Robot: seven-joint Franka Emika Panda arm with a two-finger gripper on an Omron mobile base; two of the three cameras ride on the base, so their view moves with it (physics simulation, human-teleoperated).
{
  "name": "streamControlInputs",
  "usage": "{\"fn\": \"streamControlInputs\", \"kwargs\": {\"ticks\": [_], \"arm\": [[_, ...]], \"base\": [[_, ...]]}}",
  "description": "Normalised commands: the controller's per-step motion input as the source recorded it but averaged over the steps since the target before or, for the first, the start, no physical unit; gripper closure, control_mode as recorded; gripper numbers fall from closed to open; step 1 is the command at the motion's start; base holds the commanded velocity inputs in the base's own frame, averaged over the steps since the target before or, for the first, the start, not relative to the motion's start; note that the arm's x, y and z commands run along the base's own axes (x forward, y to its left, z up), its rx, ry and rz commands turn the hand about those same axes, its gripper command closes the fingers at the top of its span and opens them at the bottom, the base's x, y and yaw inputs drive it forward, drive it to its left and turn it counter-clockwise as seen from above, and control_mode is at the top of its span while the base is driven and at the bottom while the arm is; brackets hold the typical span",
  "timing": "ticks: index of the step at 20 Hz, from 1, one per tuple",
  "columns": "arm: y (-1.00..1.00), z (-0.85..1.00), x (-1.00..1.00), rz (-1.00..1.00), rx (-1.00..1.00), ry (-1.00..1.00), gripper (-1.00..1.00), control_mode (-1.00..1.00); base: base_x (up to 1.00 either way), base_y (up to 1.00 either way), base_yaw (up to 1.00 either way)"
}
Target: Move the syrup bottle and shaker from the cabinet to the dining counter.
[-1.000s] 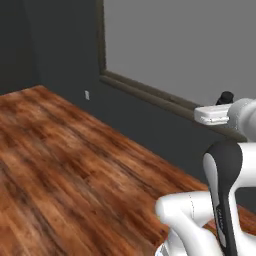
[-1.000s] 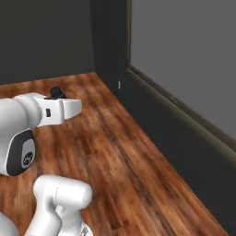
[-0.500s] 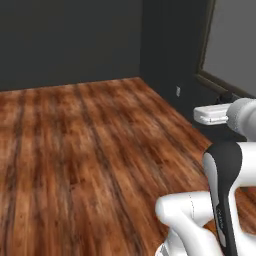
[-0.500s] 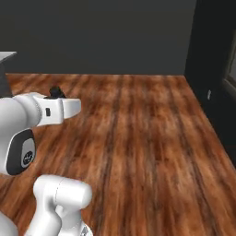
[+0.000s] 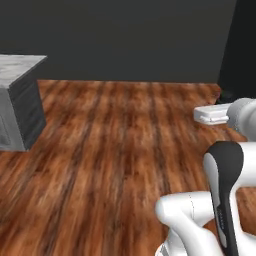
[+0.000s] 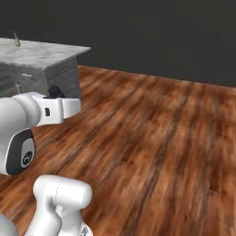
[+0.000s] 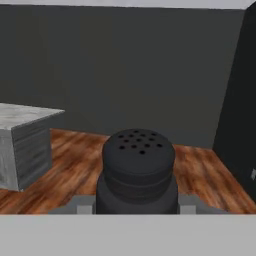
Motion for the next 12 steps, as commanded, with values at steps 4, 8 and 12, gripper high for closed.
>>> {"fn": "streamControlInputs", "kwargs": {"ticks": [4,8,12], "arm": [[0.0,0.0,0.0,0.0,0.0,0.0,1.0,1.0],[0.0,0.0,0.0,0.0,0.0,0.0,1.0,1.0],[0.0,0.0,0.0,0.0,0.0,0.0,1.0,1.0]], "base": [[0.97,-0.01,0.29],[1.0,-0.07,0.29],[1.0,0.0,0.3]]}}
